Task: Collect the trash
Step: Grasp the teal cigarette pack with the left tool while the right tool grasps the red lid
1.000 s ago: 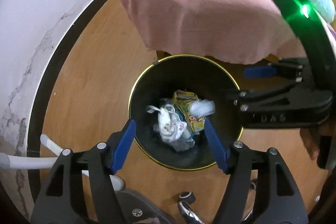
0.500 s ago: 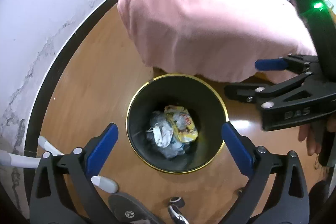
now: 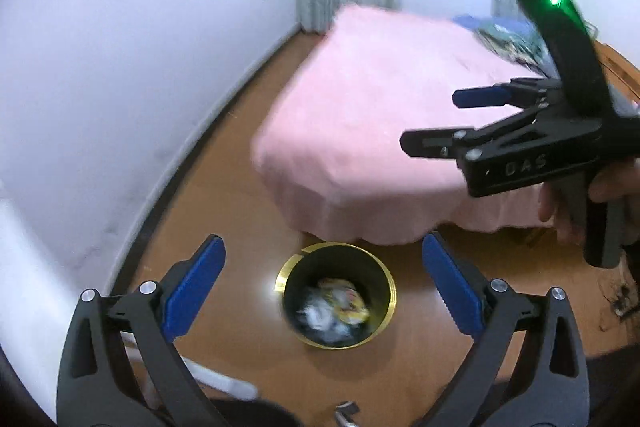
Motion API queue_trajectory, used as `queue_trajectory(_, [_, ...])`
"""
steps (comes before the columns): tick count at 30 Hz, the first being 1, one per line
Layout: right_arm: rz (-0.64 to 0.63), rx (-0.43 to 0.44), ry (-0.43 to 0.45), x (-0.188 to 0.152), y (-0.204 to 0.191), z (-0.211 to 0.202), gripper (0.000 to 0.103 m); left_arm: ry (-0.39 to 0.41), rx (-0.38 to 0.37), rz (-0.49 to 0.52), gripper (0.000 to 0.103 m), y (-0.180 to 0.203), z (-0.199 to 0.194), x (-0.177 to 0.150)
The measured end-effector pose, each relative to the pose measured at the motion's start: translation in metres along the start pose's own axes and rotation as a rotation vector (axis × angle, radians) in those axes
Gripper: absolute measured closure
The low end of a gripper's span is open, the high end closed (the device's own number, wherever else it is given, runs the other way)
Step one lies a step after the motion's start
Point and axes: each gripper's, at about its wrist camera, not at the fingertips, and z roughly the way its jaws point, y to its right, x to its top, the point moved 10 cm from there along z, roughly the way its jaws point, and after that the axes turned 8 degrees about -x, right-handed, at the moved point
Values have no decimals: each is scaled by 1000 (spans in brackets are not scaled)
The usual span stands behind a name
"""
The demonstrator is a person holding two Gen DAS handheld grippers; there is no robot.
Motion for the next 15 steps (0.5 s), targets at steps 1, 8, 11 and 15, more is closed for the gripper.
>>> queue_trajectory(1, [-21, 10, 21, 8, -13, -8, 7, 32, 48, -21, 7, -16, -33, 1])
queue_trajectory(8, [-229, 237, 171, 61, -204, -65, 7, 113, 344, -160, 7, -133, -201, -50])
queue_trajectory(11, [-333, 361, 188, 66, -303, -81, 7, 95, 506, -207, 7, -192, -273, -100])
queue_trajectory(15, [-487, 505, 169, 53, -432, -91, 7, 7, 678, -296, 7, -265, -347, -186])
